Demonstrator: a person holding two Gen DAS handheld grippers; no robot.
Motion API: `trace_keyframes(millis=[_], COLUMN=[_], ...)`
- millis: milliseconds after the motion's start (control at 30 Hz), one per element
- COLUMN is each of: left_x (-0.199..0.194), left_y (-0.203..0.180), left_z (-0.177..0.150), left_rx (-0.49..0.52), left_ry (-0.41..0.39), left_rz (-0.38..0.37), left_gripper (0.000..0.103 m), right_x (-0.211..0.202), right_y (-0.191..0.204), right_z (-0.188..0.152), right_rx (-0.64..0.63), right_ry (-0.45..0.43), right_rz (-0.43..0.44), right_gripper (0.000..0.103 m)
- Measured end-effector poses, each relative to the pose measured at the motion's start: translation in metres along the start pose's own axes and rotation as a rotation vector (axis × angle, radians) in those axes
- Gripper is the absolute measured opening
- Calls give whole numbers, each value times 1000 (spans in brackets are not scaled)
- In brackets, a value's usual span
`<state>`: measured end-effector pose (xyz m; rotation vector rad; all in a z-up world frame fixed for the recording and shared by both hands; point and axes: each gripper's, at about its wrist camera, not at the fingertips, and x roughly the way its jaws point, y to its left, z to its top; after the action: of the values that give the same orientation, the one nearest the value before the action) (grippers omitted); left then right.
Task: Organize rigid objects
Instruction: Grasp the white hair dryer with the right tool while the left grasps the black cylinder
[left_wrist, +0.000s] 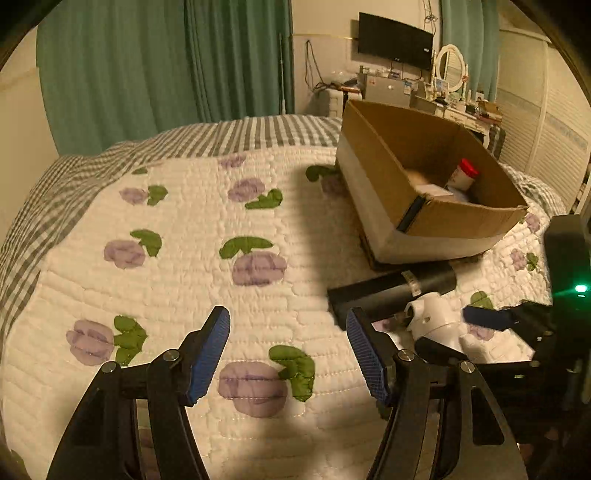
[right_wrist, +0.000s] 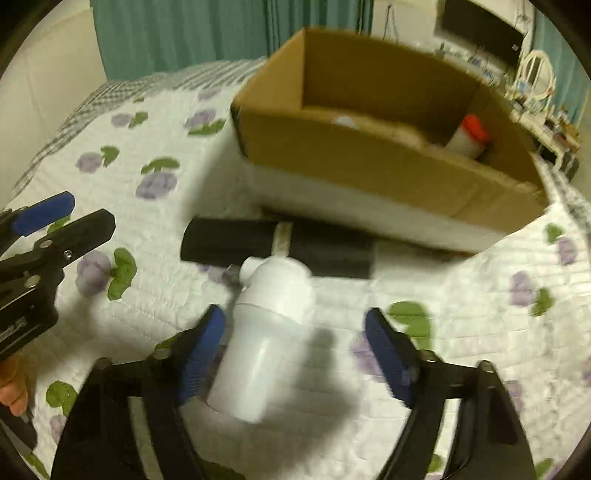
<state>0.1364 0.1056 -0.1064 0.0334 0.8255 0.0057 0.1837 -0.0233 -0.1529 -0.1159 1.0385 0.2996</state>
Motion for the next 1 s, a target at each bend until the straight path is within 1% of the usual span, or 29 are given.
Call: trace_keyframes(millis=[33, 100, 133, 200, 300, 367, 400, 467, 533, 567, 600, 633, 667, 700, 767, 800, 833, 867, 900, 967, 1000], left_x=[1, 4, 6, 10, 18, 23, 28, 37, 49, 56, 63, 67, 74, 81, 86, 88, 91, 95, 101, 104, 100], left_y=[1, 0, 0, -3, -13, -23, -31, -46, -59, -67, -73, -76, -76, -77, -78, -82, -85, -90, -95, -107, -112], left_z=[-1, -3, -4, -5, -2, 3, 8, 13, 17, 18, 20, 22, 23, 25, 28, 28, 28, 26, 23, 16, 12], left_rx=[0, 4, 7, 18, 53, 87, 110, 148, 199, 234, 266, 277, 282, 278, 282, 300, 320, 346, 379, 437, 463], left_ry=[2, 10, 14, 29, 53, 67, 77, 78, 94, 107, 101, 99, 119, 146, 150, 148, 149, 154, 167, 163, 159], left_rz=[1, -9, -10, -14, -33, -66, -96, -130, -150, -164, -159, -148, -155, -212, -273, -300, -312, -316, -306, -248, -233], left_gripper=[68, 68, 68, 68, 68, 68, 68, 68, 68, 68, 68, 68, 69, 69, 69, 69, 75, 80, 82, 82, 82], right_x=[6, 16, 19, 17, 1, -13, -19, -30, -39, -43, -45, -46, -45, -45, -40, -39, -40, -41, -42, -46, -48], right_y=[0, 2, 3, 1, -10, -25, -34, -50, -66, -78, -88, -99, -106, -115, -125, -129, -132, -134, -135, -136, -137], right_z=[1, 1, 1, 0, 2, 7, 11, 18, 23, 24, 23, 21, 19, 16, 13, 12, 12, 13, 13, 12, 12], right_rx=[3, 0, -6, -16, -24, -23, -21, -26, -20, 0, 25, 62, 92, 121, 167, 181, 190, 197, 200, 203, 206], right_ry=[16, 36, 35, 28, 2, -19, -29, -50, -70, -80, -85, -88, -87, -85, -80, -79, -81, -86, -91, -104, -107], right_rz=[8, 33, 45, 56, 61, 57, 50, 24, 1, -8, -9, 1, 16, 31, 35, 35, 39, 47, 50, 53, 54], right_gripper=[60, 53, 48, 46, 46, 46, 46, 46, 46, 46, 46, 46, 46, 46, 46, 46, 46, 46, 46, 46, 46])
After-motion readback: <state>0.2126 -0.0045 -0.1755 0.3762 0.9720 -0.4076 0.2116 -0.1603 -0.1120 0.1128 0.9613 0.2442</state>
